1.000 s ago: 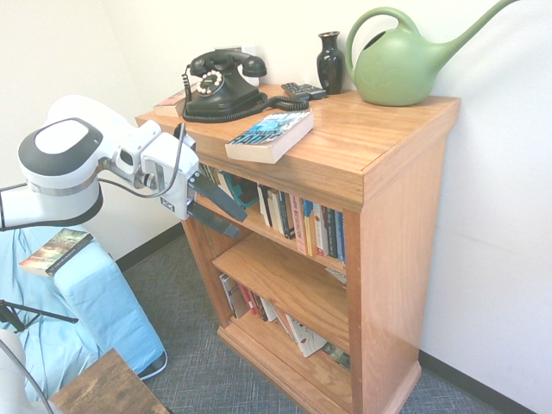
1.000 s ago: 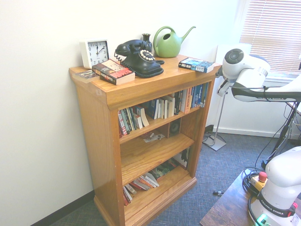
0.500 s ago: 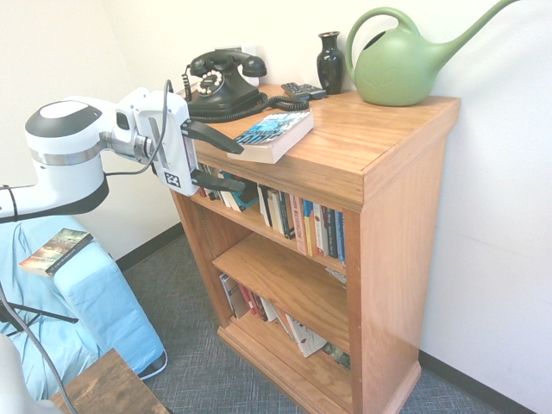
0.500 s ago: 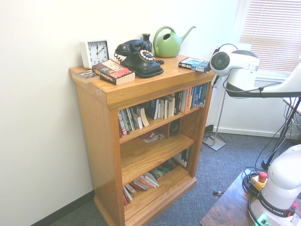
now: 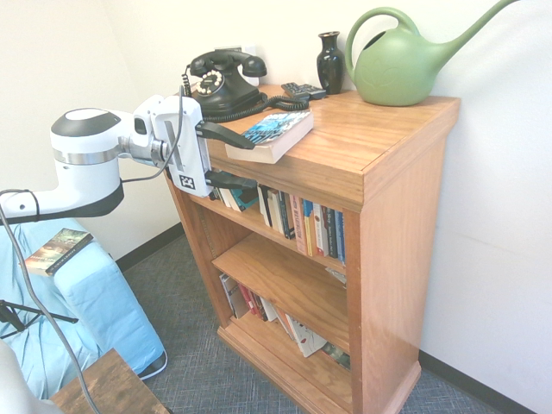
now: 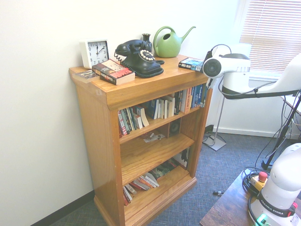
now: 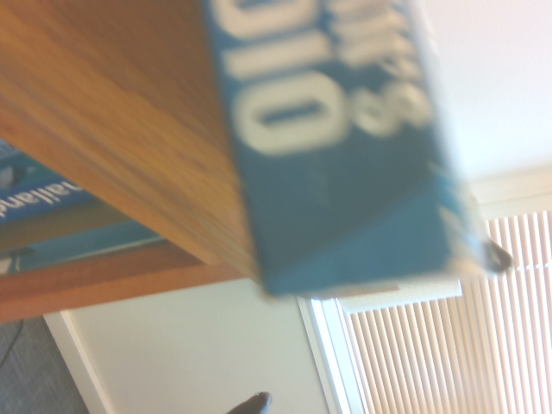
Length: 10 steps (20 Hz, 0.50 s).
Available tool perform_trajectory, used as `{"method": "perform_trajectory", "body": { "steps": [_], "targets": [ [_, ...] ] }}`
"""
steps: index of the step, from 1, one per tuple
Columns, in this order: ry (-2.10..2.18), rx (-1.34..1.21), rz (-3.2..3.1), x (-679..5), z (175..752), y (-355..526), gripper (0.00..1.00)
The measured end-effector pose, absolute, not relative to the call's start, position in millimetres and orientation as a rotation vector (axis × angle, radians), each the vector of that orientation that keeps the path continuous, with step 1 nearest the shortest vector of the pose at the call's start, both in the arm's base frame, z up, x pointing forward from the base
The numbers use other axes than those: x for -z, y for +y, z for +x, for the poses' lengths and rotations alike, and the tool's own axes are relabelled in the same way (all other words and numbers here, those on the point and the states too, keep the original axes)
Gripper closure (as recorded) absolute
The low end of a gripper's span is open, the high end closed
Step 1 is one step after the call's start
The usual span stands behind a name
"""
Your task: Put the book on the shelf
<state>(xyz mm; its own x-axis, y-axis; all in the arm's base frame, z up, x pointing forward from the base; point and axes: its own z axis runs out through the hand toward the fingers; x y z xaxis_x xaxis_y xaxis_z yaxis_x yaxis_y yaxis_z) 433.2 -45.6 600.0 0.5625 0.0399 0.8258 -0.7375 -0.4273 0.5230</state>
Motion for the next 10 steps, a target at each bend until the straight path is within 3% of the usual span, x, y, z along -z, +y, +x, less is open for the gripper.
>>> {"method": "perform_trajectory", "body": {
  "steps": [10],
  "targets": [
    [-0.522, -1.04, 1.781, -601, 482, -29, 0.0]
  ]
}}
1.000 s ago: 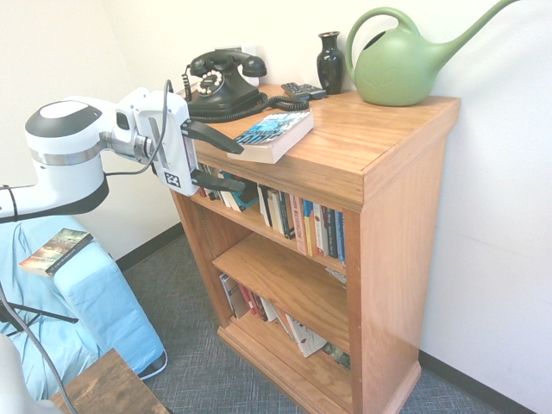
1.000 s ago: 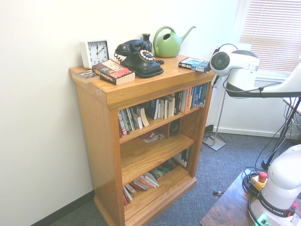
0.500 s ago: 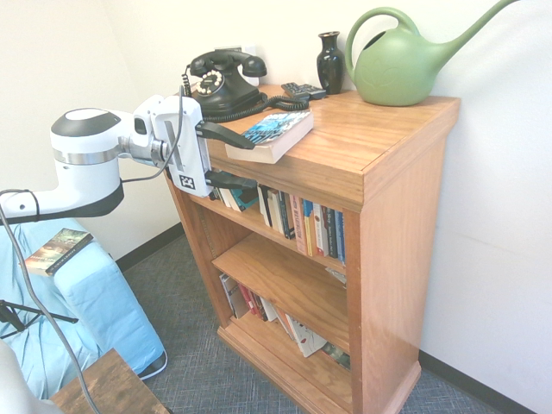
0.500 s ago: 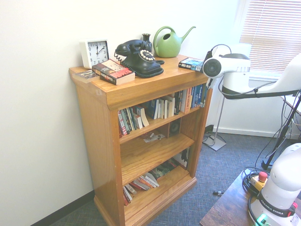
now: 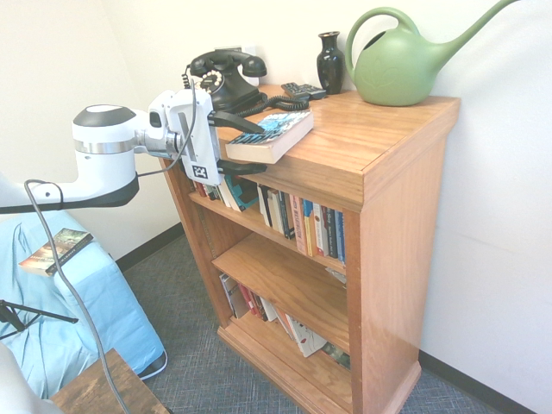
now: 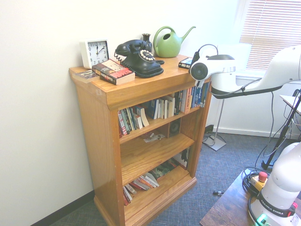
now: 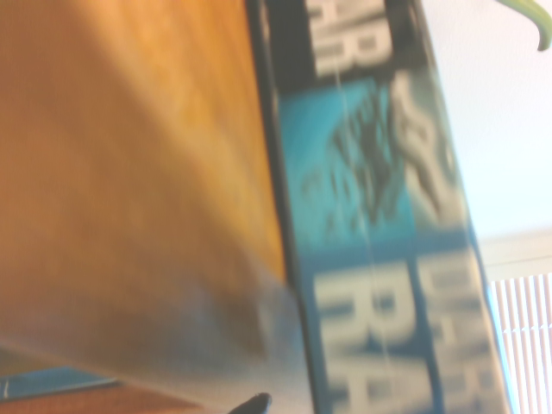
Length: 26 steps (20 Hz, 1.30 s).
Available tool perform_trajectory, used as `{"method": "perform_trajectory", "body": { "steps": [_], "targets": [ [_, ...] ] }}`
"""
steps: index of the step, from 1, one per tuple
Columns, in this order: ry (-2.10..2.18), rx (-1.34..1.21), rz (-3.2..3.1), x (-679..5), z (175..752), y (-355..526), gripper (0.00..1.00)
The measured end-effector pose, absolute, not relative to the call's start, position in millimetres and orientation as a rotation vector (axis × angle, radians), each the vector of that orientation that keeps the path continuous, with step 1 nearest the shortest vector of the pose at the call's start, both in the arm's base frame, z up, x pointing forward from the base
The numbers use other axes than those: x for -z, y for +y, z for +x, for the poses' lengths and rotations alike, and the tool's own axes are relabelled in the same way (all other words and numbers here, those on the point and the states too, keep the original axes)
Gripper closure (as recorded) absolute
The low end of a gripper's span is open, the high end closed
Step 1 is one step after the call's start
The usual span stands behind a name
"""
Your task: Put the book on the shelf
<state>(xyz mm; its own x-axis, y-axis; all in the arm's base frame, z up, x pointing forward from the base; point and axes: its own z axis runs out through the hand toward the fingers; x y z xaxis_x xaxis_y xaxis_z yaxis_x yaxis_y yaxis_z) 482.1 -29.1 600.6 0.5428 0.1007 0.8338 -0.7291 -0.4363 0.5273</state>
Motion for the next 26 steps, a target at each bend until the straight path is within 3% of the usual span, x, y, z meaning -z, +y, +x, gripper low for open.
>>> {"method": "perform_trajectory", "body": {
  "steps": [3, 4, 26],
  "targets": [
    [-0.541, -1.014, 1.76, -601, 492, -31, 0.0],
    [-0.546, -1.008, 1.755, -602, 493, -32, 1.0],
    [-0.564, -0.96, 1.76, -603, 502, -41, 1.0]
  ]
}}
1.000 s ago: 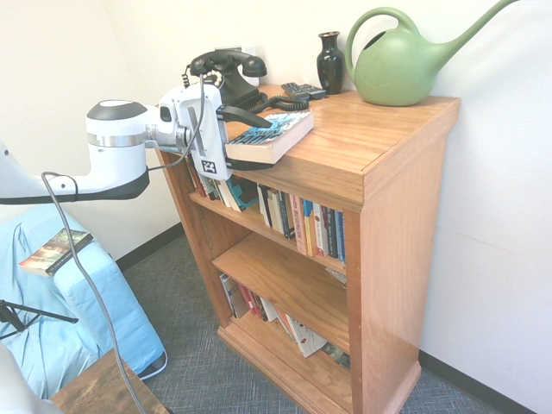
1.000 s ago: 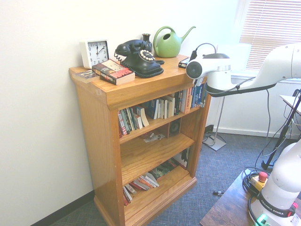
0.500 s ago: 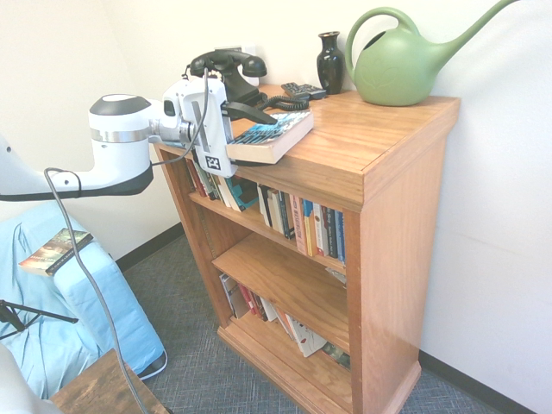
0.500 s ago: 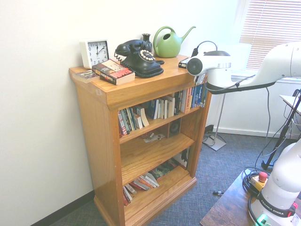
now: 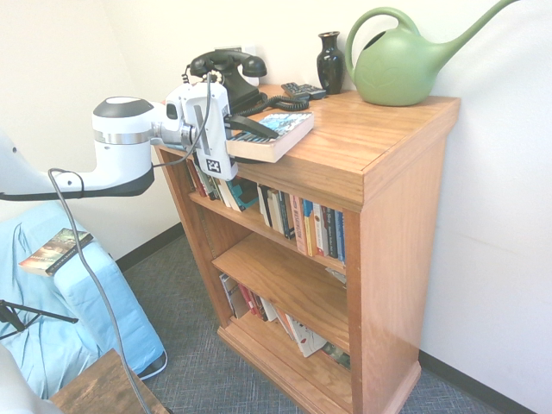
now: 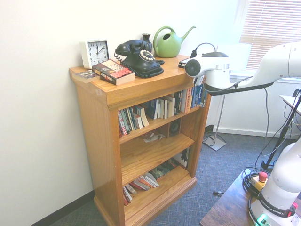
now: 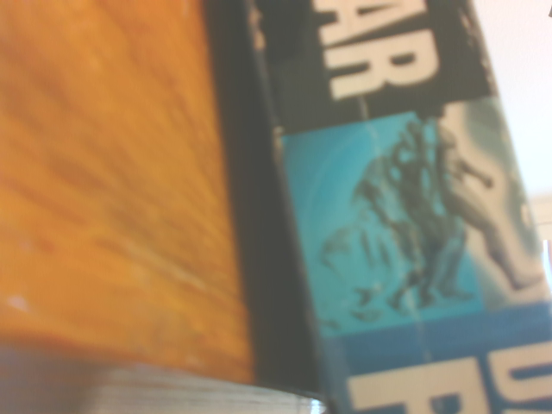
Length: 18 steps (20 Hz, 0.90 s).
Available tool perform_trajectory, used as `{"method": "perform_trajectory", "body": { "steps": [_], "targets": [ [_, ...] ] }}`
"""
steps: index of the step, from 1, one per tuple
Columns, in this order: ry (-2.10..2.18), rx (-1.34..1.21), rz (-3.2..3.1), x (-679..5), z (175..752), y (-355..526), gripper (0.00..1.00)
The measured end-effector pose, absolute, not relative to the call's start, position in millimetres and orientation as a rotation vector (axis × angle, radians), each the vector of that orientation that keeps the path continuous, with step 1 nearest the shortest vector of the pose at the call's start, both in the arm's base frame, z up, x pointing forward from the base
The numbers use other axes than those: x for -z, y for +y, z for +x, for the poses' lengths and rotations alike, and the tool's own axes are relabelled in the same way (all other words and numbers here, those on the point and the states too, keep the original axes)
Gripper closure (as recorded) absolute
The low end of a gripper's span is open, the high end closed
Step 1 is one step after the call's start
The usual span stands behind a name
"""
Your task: Put the book on the shelf
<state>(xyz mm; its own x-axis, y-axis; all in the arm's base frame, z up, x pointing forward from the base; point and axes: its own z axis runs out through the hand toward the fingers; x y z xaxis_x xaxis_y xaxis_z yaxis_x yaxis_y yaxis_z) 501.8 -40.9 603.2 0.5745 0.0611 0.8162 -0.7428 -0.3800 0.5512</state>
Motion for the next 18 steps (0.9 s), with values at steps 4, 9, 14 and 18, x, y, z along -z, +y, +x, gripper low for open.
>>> {"method": "perform_trajectory", "body": {
  "steps": [4, 9, 14, 18],
  "targets": [
    [-0.564, -0.956, 1.759, -602, 502, -42, 1.0],
    [-0.565, -0.955, 1.758, -602, 502, -42, 1.0],
    [-0.601, -0.969, 1.797, -609, 497, -37, 1.0],
    [-0.683, -1.012, 1.931, -631, 463, 0, 1.0]
  ]
}}
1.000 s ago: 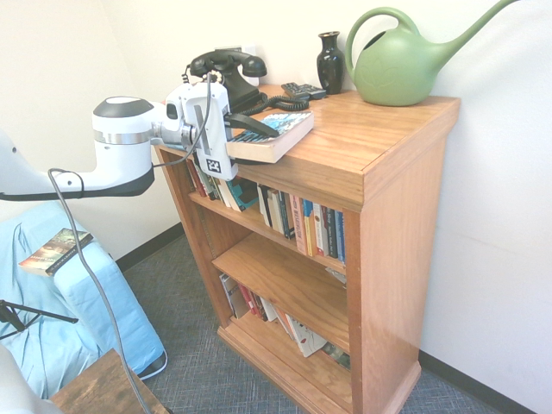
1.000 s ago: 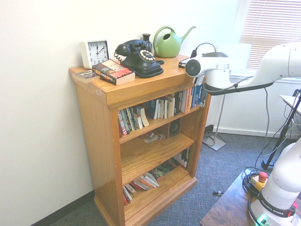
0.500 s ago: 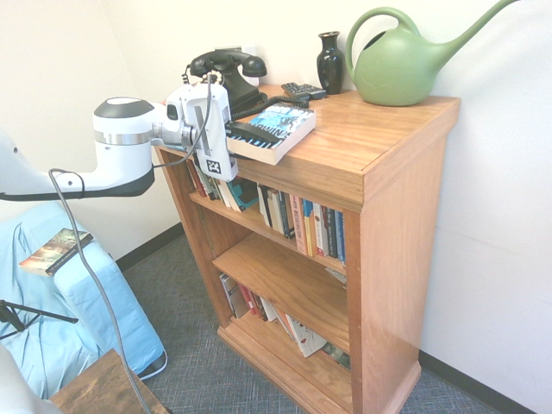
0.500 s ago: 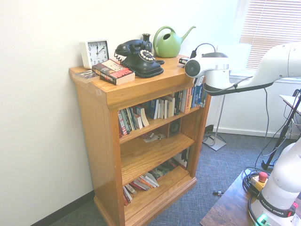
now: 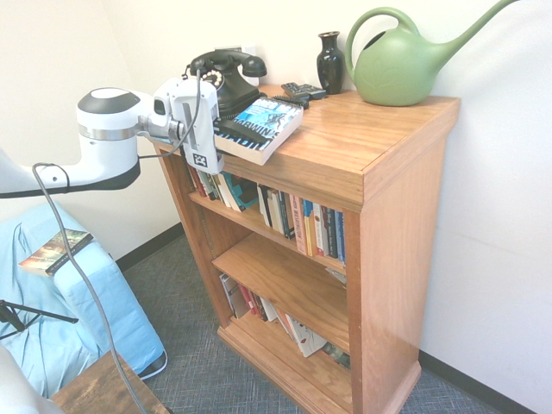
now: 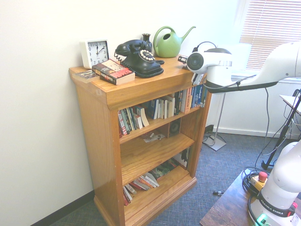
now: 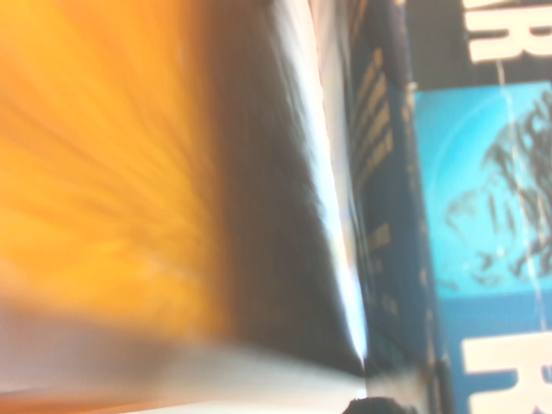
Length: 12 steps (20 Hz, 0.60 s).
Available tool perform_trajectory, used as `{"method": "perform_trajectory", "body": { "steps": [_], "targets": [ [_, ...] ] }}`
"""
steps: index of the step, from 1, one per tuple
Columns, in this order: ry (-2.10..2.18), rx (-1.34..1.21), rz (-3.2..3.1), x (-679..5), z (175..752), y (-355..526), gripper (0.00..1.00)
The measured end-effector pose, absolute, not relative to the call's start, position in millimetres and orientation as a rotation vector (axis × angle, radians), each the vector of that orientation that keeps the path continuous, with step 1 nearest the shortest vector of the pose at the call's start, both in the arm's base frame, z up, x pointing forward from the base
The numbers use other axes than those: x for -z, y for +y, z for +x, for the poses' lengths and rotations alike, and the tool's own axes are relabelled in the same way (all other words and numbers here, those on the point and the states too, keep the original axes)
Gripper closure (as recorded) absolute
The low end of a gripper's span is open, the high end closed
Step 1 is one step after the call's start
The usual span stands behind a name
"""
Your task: Put the book on the shelf
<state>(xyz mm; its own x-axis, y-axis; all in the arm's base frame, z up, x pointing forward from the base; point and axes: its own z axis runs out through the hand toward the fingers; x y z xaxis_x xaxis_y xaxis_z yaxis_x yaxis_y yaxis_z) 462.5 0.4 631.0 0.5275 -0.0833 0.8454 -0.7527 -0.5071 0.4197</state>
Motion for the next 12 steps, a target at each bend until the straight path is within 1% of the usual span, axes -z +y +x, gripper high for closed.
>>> {"method": "perform_trajectory", "body": {
  "steps": [7, 9, 12],
  "targets": [
    [-0.822, -0.995, 2.143, -649, 333, 50, 1.0],
    [-0.859, -0.957, 2.239, -644, 296, 58, 1.0],
    [-0.888, -0.91, 2.377, -617, 253, 81, 1.0]
  ]
}}
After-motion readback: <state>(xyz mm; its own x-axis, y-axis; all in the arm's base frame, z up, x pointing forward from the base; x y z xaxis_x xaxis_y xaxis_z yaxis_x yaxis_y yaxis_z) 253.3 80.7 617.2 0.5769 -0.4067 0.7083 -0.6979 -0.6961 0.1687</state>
